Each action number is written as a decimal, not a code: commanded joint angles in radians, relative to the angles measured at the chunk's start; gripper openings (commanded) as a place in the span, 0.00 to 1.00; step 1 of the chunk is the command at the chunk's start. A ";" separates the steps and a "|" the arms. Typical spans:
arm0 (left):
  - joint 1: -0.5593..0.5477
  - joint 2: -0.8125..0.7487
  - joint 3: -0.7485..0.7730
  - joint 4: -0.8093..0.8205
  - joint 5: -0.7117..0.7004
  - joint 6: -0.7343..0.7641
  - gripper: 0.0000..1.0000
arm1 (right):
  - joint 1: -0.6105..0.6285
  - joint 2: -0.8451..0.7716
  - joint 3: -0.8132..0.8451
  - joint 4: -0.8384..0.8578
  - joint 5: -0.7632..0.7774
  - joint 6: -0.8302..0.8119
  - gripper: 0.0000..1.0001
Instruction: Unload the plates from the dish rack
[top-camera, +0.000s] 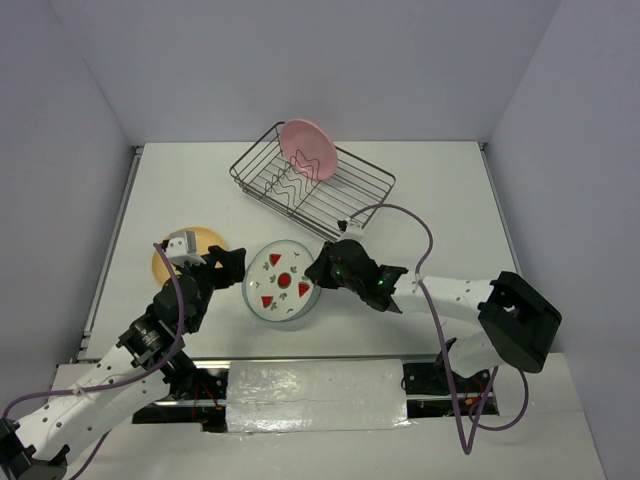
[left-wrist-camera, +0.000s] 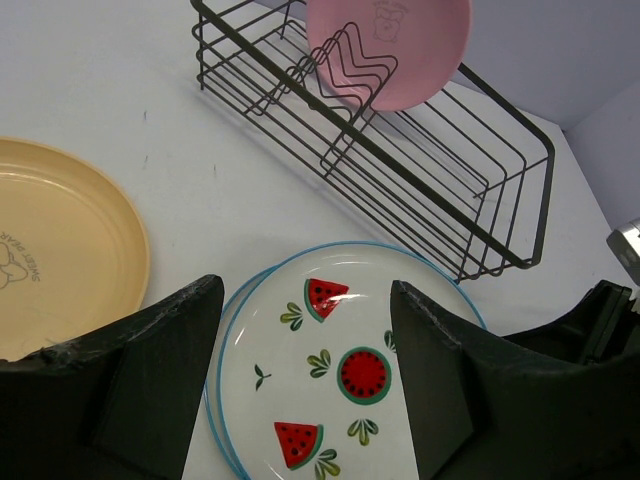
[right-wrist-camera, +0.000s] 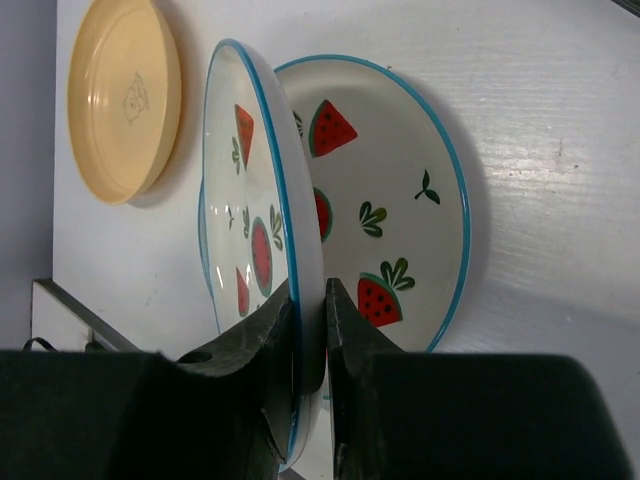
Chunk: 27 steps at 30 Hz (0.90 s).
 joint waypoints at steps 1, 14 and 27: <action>-0.004 -0.001 0.040 0.035 -0.001 0.023 0.80 | -0.008 0.007 0.011 0.147 0.013 0.055 0.23; -0.004 -0.004 0.037 0.042 0.021 0.026 0.80 | -0.014 0.141 0.132 -0.094 0.120 0.021 0.55; -0.004 0.011 0.040 0.050 0.033 0.033 0.80 | 0.001 0.202 0.207 -0.249 0.257 0.008 0.66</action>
